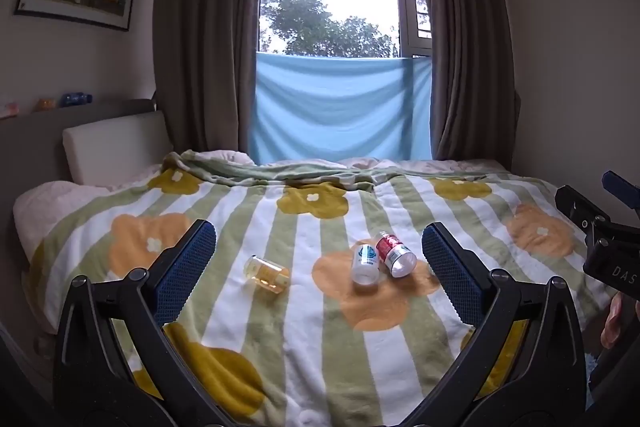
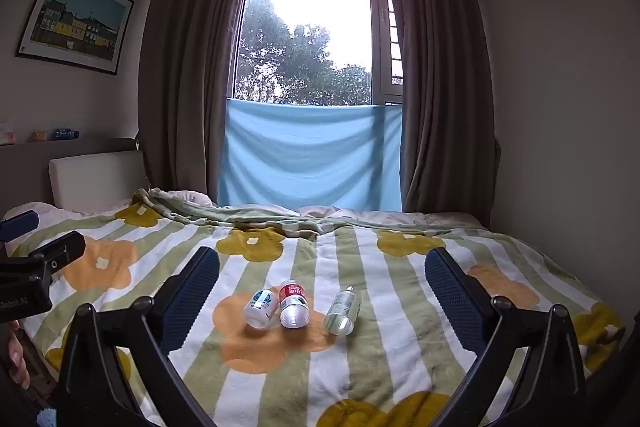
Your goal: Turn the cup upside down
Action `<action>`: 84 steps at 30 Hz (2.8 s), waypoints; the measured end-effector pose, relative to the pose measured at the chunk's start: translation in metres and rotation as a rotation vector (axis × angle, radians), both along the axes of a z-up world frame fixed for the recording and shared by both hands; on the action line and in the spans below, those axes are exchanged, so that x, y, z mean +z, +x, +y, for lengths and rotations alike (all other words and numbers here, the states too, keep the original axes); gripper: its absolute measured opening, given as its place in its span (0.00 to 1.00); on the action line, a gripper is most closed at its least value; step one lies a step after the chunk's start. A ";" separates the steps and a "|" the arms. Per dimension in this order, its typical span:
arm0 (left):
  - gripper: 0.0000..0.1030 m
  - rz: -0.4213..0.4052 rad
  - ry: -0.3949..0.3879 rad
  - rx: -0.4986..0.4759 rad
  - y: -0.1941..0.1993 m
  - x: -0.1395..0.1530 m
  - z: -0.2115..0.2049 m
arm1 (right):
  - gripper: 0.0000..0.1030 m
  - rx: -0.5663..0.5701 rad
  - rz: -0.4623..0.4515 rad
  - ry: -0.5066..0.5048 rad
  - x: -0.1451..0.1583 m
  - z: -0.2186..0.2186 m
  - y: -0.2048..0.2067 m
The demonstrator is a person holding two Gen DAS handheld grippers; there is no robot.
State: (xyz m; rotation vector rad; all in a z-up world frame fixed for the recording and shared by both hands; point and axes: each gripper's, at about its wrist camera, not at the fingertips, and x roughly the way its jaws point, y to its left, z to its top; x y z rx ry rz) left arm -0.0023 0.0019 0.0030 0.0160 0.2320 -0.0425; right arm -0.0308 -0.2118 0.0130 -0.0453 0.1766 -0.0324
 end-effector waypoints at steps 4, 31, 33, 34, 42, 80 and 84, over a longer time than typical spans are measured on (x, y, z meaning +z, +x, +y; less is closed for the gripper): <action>1.00 0.006 0.001 0.001 0.002 0.000 0.000 | 1.00 0.000 0.002 0.008 -0.001 -0.002 0.001; 1.00 0.035 0.000 -0.020 0.003 -0.007 -0.004 | 1.00 -0.006 0.013 0.017 -0.007 -0.008 0.000; 1.00 0.036 0.000 -0.019 0.003 -0.007 -0.003 | 1.00 -0.003 0.014 0.019 -0.007 -0.007 0.000; 1.00 0.035 0.000 -0.020 0.003 -0.007 -0.003 | 1.00 -0.002 0.013 0.020 -0.007 -0.007 0.001; 1.00 0.042 -0.019 -0.022 0.006 -0.007 -0.002 | 1.00 0.000 0.013 0.020 -0.008 -0.007 0.001; 1.00 0.083 -0.032 -0.026 0.026 -0.013 0.001 | 1.00 -0.011 0.021 0.034 -0.009 -0.005 0.001; 1.00 0.125 -0.013 -0.045 0.057 -0.016 -0.006 | 1.00 -0.015 0.033 0.032 -0.012 -0.008 0.006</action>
